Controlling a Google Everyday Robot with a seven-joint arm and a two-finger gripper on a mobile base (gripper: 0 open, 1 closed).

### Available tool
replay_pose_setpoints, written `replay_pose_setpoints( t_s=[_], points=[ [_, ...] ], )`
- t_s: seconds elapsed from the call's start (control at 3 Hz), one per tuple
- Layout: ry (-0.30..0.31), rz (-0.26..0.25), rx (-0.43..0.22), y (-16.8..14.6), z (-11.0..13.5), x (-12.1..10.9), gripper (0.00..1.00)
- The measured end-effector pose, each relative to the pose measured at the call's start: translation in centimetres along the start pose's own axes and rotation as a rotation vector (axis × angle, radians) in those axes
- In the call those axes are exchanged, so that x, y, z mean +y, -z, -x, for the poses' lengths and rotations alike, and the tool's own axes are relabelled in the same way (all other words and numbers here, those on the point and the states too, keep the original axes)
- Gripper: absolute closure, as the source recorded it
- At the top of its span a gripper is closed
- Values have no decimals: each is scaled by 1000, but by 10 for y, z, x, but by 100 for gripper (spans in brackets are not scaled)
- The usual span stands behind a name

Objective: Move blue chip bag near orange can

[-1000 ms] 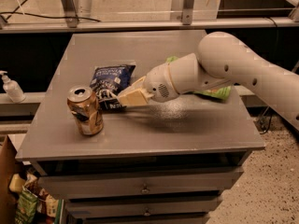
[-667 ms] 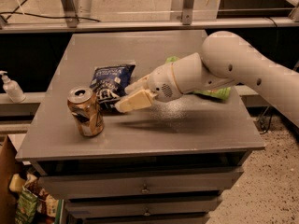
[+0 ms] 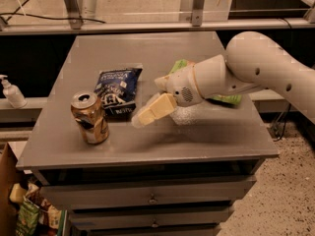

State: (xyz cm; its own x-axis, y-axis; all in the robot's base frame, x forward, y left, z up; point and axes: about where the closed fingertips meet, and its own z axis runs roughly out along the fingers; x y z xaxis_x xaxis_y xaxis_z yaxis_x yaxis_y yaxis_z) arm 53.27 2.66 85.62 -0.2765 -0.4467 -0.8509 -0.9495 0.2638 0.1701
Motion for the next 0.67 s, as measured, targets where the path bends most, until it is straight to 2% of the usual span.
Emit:
replay_pose_setpoints(
  t_s=[0.67],
  points=[
    [-41, -174, -39, 87, -39, -29, 0]
  ],
)
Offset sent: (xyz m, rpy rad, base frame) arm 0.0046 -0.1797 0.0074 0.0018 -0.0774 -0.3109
